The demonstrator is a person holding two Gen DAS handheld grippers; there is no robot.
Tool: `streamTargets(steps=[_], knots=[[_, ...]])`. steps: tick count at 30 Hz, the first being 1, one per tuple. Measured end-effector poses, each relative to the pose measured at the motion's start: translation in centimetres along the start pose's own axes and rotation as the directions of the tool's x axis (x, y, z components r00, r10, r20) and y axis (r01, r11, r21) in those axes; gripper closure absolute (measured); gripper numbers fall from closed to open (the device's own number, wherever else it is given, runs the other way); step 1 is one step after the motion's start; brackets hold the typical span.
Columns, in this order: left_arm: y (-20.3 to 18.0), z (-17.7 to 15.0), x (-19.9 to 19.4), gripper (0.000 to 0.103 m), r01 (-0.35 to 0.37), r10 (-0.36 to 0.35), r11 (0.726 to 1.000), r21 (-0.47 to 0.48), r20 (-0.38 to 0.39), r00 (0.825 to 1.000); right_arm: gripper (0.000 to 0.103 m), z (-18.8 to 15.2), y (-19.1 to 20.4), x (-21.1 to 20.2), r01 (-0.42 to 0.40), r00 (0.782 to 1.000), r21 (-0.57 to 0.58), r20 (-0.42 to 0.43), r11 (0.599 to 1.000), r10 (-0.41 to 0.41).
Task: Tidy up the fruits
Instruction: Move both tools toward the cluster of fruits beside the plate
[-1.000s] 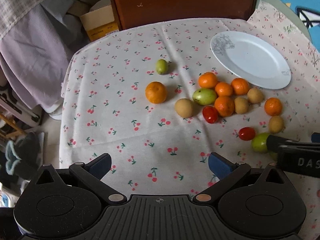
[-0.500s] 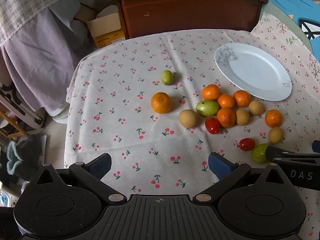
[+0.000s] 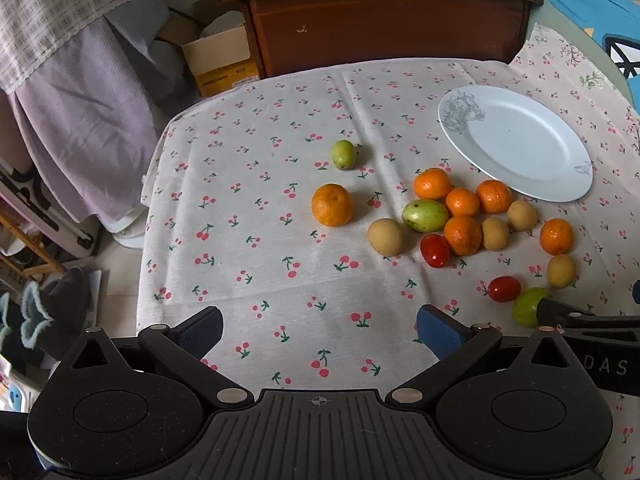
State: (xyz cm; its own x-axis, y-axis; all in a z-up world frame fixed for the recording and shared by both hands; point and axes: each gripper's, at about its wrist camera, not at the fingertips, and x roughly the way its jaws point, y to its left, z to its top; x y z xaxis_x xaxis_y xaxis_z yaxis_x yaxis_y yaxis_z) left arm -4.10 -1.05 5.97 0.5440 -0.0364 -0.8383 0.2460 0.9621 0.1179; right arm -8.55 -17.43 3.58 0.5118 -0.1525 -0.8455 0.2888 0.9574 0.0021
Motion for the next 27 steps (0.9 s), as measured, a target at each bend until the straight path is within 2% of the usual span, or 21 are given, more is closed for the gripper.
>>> streamTargets(steps=[27], knots=[[-0.09,-0.21,0.28,0.0,-0.012,0.012,1.0,0.007,0.0,1.0,0.001,-0.13,0.37,0.03,0.023,1.0,-0.026,-0.001,0.999,-0.023]])
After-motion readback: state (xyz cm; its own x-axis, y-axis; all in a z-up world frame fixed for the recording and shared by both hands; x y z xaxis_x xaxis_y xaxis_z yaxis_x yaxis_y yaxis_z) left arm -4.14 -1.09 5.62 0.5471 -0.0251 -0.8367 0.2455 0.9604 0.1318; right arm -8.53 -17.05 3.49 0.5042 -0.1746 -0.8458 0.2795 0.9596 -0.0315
